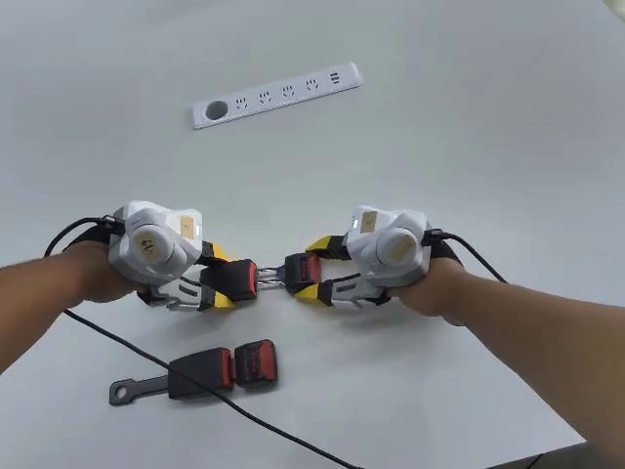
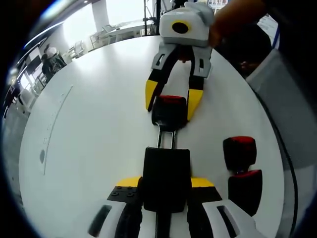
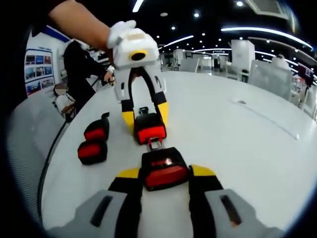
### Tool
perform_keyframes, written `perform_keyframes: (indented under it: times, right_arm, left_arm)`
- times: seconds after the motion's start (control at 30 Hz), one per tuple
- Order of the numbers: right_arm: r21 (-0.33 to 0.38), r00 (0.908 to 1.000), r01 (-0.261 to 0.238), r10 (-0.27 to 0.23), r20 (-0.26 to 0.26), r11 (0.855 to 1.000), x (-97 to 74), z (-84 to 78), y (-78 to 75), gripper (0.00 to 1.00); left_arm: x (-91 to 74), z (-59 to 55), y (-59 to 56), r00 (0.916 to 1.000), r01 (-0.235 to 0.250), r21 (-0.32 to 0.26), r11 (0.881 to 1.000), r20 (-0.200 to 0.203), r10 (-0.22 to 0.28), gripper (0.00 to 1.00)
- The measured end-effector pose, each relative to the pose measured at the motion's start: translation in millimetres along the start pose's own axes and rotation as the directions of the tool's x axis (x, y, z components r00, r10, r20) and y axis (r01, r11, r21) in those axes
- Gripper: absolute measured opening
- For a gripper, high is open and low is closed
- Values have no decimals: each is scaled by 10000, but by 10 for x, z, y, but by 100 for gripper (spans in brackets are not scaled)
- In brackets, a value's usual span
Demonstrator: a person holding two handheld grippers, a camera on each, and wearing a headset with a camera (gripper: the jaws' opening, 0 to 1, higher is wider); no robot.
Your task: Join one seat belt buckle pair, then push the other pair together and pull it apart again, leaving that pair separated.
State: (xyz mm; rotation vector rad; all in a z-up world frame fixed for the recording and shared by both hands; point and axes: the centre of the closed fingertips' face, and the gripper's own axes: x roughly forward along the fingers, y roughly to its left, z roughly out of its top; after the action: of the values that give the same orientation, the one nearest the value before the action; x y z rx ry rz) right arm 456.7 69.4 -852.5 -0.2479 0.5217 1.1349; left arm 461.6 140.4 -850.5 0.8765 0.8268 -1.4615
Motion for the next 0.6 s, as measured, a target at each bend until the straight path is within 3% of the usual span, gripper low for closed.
perform_keyframes:
  times: [0.03,0.07,0.17,0.27,0.3,0.33,0.6]
  right_arm:
    - [-468,9999,24,-31,-147,9989,6,-8,-10,36]
    - [-154,10000,-13,12,-60,9999,-5,-16,-7,36]
    - [-217,9999,-41,37,-154,9998,2,-7,-12,36]
    - [-255,9996,-209,203,-219,9995,146,87,100,36]
    - [-532,9989,79,-104,-458,9986,151,74,63,36]
    - [-208,9993,80,-88,-360,9998,139,59,59,36]
    - [-36,9994,-63,62,-330,10000,156,77,37,35]
  left_arm:
    - [-1,-2,0,10000,-11,-9,10000,6,11,36]
    - [-2,-3,0,10000,-23,-23,10000,27,23,36]
    - [2,-5,-1,10000,-47,-22,10000,47,47,36]
    - [12,8,-11,9999,19,263,9997,-124,-16,35]
    - [8,-1,-9,9999,15,170,9999,-137,-12,35]
    - [4,-8,-8,9999,6,136,9999,-107,-4,35]
    - [10,-9,-8,9998,38,249,9997,-171,-34,35]
